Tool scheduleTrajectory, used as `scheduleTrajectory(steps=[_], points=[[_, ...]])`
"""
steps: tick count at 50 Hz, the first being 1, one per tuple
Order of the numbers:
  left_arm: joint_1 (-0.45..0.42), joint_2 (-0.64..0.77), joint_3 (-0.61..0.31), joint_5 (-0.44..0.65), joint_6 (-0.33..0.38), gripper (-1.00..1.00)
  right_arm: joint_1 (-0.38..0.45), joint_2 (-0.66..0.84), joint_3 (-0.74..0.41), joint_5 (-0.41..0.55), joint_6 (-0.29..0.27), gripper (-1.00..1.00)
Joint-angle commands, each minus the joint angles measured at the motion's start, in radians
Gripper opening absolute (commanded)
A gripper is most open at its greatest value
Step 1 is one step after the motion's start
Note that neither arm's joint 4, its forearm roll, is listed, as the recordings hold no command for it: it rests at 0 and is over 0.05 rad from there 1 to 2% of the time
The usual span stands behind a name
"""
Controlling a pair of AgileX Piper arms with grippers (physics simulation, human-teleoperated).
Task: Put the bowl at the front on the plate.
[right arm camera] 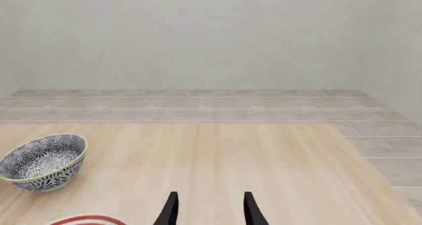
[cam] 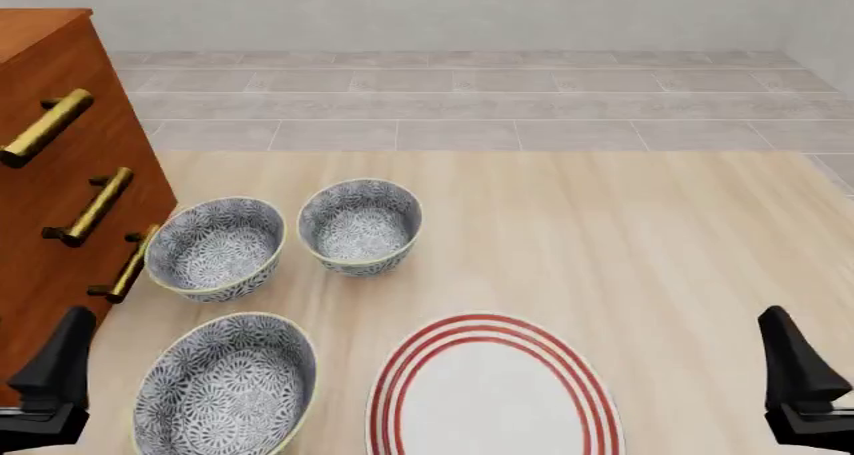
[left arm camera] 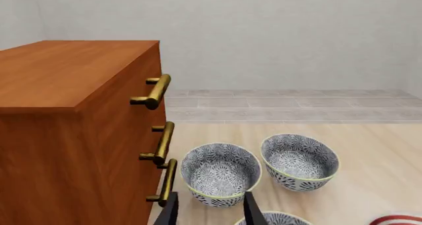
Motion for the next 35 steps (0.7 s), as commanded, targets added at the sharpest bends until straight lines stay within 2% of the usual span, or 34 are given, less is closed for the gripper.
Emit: scheduleTrajectory(steps=[1, 9, 15, 22, 28, 33, 35], points=[[0.0, 0.005, -0.003, -0.001, 0.0, 1.0, -0.002, 0.001, -0.005, 0.0, -0.001, 1.0], [0.0, 0.005, -0.003, -0.001, 0.0, 1.0, 0.01, 0.001, -0.004, 0.004, -0.004, 1.0], [0.0, 0.005, -0.003, -0.001, 0.0, 1.0, 0.07, 0.002, -0.003, 0.011, -0.03, 1.0], [0.0, 0.005, -0.003, -0.001, 0.0, 1.0, 0.112, 0.015, -0.001, 0.005, -0.025, 1.0], [0.0, 0.005, -0.003, -0.001, 0.0, 1.0, 0.173, 0.145, -0.004, -0.109, -0.019, 1.0], [0.0, 0.005, -0.003, -0.001, 0.0, 1.0, 0.242, 0.305, -0.024, -0.229, -0.04, 1.0], [0.0, 0.005, -0.003, -0.001, 0.0, 1.0, 0.253, 0.334, -0.029, -0.247, -0.038, 1.0]])
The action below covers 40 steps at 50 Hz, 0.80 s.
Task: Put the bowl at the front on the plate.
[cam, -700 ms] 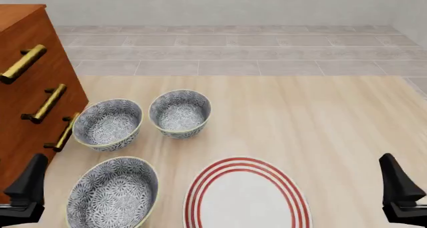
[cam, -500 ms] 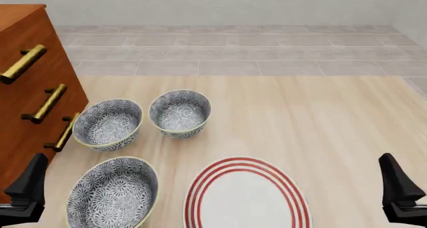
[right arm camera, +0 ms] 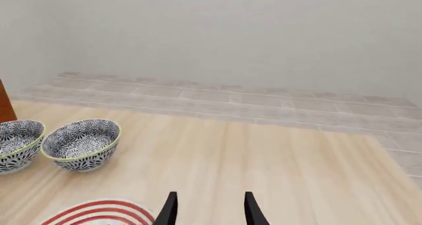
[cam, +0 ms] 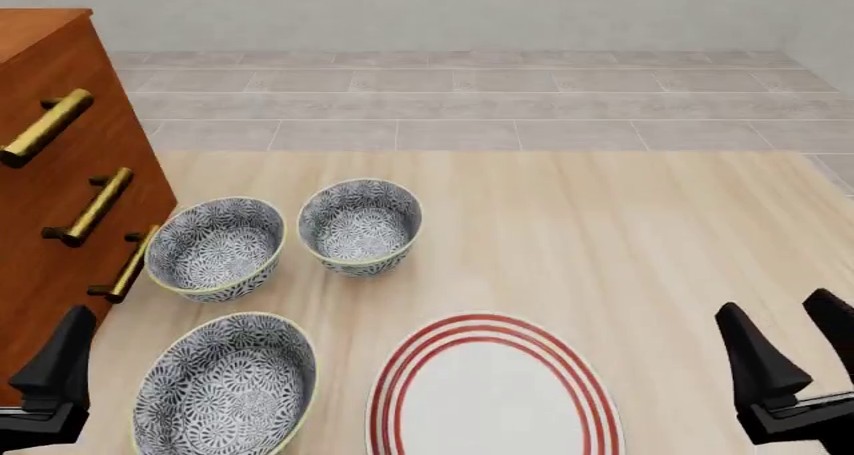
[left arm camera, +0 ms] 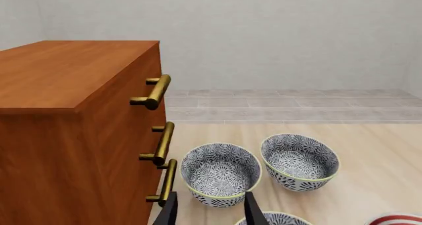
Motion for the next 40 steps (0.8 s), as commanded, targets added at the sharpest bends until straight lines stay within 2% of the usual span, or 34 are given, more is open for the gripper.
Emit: scheduleTrajectory(steps=[1, 7, 17, 29, 31, 34, 36, 37, 40], points=[[0.0, 0.0, 0.0, 0.0, 0.0, 1.0, 0.109, 0.213, -0.032, -0.159, -0.009, 1.0], [0.0, 0.0, 0.0, 0.0, 0.0, 1.0, 0.172, 0.348, -0.069, -0.231, -0.028, 1.0], [0.0, 0.0, 0.0, 0.0, 0.0, 1.0, 0.283, 0.545, -0.167, -0.29, -0.055, 1.0], [0.0, 0.0, 0.0, 0.0, 0.0, 1.0, 0.372, 0.719, -0.297, -0.247, -0.07, 1.0], [0.0, 0.0, 0.0, 0.0, 0.0, 1.0, 0.401, 0.744, -0.319, -0.235, -0.056, 1.0], [0.0, 0.0, 0.0, 0.0, 0.0, 1.0, 0.44, 0.801, -0.346, -0.228, -0.082, 1.0], [0.0, 0.0, 0.0, 0.0, 0.0, 1.0, 0.463, 0.825, -0.366, -0.216, -0.068, 1.0], [0.0, 0.0, 0.0, 0.0, 0.0, 1.0, 0.466, 0.832, -0.381, -0.205, -0.036, 1.0], [0.0, 0.0, 0.0, 0.0, 0.0, 1.0, 0.486, 0.862, -0.41, -0.186, -0.054, 1.0]])
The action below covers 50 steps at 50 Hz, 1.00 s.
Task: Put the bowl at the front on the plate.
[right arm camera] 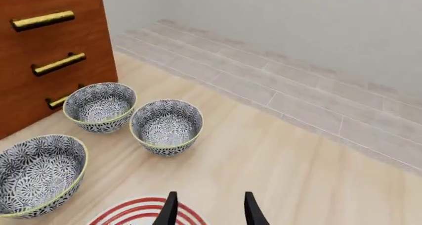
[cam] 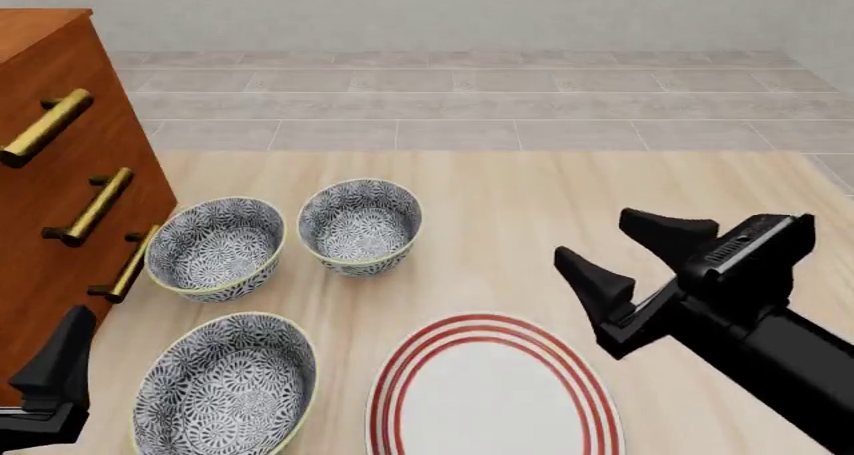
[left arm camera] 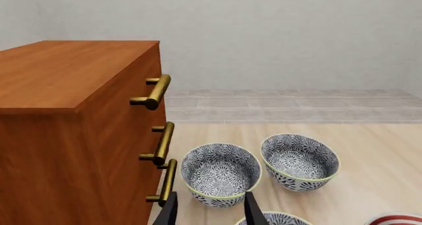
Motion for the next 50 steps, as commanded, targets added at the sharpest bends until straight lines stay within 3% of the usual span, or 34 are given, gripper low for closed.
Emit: scheduleTrajectory(steps=[1, 15, 38, 50], points=[[0.0, 0.0, 0.0, 0.0, 0.0, 1.0, 0.102, 0.149, -0.114, 0.047, -0.009, 1.0], [0.0, 0.0, 0.0, 0.0, 0.0, 1.0, 0.19, 0.241, -0.215, 0.13, -0.013, 1.0], [0.0, 0.0, 0.0, 0.0, 0.0, 1.0, 0.339, 0.417, -0.389, 0.234, 0.083, 1.0], [0.0, 0.0, 0.0, 0.0, 0.0, 1.0, 0.386, 0.49, -0.47, 0.306, 0.095, 1.0]])
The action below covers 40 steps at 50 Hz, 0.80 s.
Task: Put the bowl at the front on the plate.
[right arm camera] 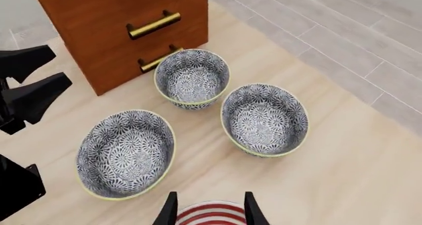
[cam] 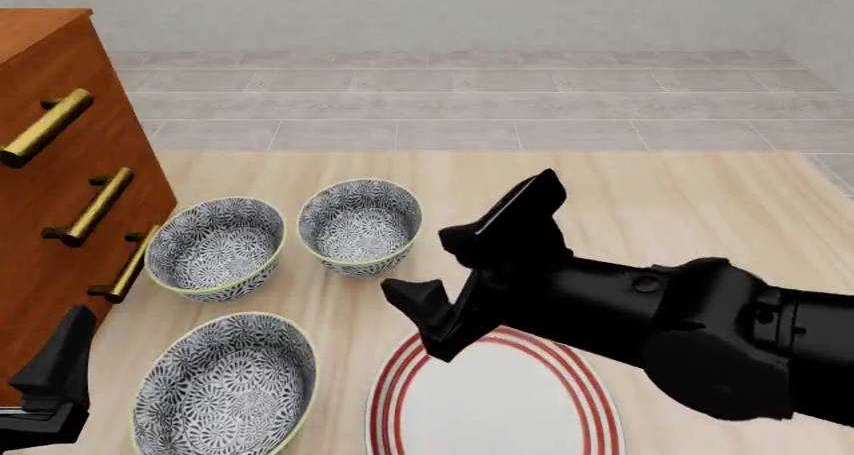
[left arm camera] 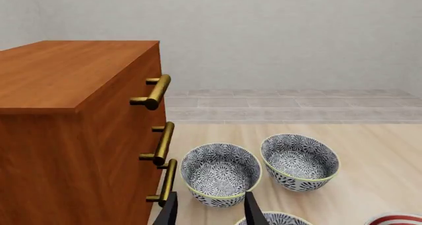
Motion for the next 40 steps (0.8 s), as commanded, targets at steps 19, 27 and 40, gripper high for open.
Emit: scheduleTrajectory(steps=[19, 27, 40], points=[[0.0, 0.0, 0.0, 0.0, 0.0, 1.0, 0.121, 0.168, -0.193, 0.171, 0.04, 1.0], [0.0, 0.0, 0.0, 0.0, 0.0, 1.0, 0.137, 0.208, -0.227, 0.207, 0.063, 1.0], [0.0, 0.0, 0.0, 0.0, 0.0, 1.0, 0.133, 0.295, -0.321, 0.261, 0.07, 1.0]])
